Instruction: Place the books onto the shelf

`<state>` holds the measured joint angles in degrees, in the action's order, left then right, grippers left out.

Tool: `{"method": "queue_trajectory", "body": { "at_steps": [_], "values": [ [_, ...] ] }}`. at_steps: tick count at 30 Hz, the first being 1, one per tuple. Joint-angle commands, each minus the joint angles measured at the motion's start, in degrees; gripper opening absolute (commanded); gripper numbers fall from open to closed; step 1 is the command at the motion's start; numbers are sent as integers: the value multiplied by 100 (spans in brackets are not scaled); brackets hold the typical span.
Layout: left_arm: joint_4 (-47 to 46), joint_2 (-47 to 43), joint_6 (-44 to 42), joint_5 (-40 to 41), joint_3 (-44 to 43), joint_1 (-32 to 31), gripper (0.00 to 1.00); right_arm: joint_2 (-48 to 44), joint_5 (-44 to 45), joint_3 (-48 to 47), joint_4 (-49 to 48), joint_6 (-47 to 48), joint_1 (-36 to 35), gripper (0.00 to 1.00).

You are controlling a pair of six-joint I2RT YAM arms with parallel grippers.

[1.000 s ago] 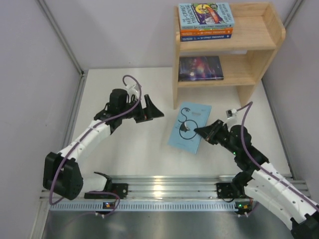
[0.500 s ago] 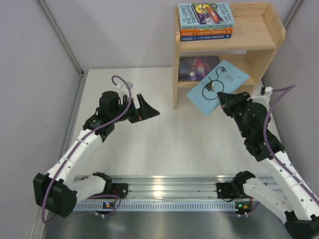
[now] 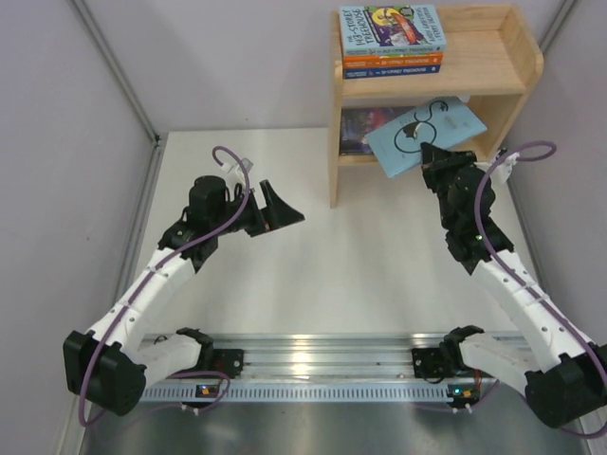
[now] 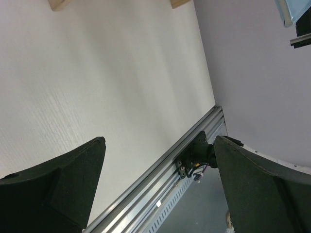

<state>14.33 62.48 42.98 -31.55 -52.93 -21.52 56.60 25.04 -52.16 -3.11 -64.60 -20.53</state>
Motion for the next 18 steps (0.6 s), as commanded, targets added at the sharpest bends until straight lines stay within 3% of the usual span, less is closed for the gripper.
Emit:
{"method": "queue_trajectory", "body": {
  "at_steps": [1,12,18],
  "values": [
    [-431,-52,35,-123,37,7,99,219,230,-233,-1752,-194,137,0],
    [-905,28,176,-229,230,-2,98,1502,309,-426,-3247,-440,225,0],
    [-975,142,140,-264,230,-1,98,2310,318,-821,-3563,-545,234,0]
  ]
}}
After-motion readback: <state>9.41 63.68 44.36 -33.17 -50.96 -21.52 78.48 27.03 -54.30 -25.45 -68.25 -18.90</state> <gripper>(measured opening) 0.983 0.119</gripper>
